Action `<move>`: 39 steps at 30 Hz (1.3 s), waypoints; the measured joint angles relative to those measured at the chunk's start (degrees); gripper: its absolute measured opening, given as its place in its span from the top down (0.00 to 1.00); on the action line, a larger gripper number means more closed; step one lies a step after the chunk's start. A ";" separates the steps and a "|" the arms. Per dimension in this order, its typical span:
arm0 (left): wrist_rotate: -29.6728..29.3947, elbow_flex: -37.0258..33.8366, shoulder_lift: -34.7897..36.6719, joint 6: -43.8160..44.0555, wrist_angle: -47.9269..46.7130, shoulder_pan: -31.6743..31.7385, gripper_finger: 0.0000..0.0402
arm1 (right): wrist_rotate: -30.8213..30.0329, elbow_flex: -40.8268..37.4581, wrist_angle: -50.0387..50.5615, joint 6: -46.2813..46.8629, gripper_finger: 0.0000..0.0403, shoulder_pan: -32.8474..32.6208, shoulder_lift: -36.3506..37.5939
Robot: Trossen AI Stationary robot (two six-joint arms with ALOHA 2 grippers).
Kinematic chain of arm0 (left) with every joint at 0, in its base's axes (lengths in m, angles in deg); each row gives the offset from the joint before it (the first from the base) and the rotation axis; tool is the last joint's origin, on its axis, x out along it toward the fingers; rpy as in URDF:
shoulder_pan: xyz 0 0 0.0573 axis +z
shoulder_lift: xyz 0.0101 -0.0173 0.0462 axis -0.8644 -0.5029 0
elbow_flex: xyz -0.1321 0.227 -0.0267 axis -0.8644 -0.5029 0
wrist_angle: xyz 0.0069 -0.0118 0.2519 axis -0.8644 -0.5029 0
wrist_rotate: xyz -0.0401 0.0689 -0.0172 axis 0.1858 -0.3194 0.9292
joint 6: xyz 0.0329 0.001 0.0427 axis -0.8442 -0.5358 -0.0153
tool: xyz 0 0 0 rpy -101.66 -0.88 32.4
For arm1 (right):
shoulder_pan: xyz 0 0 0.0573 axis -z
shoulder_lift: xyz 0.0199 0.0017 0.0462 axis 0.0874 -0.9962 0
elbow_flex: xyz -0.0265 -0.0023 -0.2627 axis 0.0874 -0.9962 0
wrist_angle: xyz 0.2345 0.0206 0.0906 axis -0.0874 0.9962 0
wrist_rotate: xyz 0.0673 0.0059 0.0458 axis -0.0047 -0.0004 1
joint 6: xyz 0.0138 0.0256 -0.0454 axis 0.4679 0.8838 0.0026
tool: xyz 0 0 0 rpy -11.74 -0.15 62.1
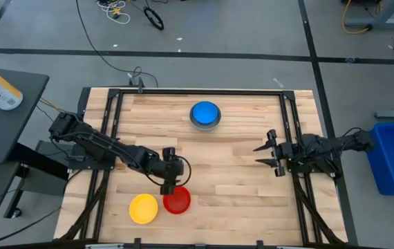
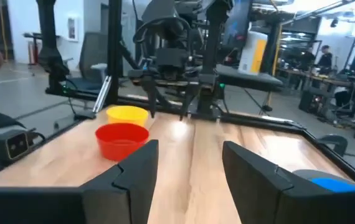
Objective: Nest bowls inside each other
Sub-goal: Stack the red bowl on the blue bowl
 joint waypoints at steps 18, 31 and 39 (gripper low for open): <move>13.78 -6.47 -3.80 9.21 11.56 -1.09 0.35 | 3.78 0.00 2.09 2.28 0.52 1.45 -0.02; 13.06 -12.72 -4.48 11.64 18.92 -0.84 0.48 | 3.79 0.00 2.32 2.28 0.53 1.45 -0.02; 9.35 -15.62 -4.48 10.30 22.81 -0.50 0.90 | 3.80 0.00 2.71 2.06 0.52 1.45 -0.02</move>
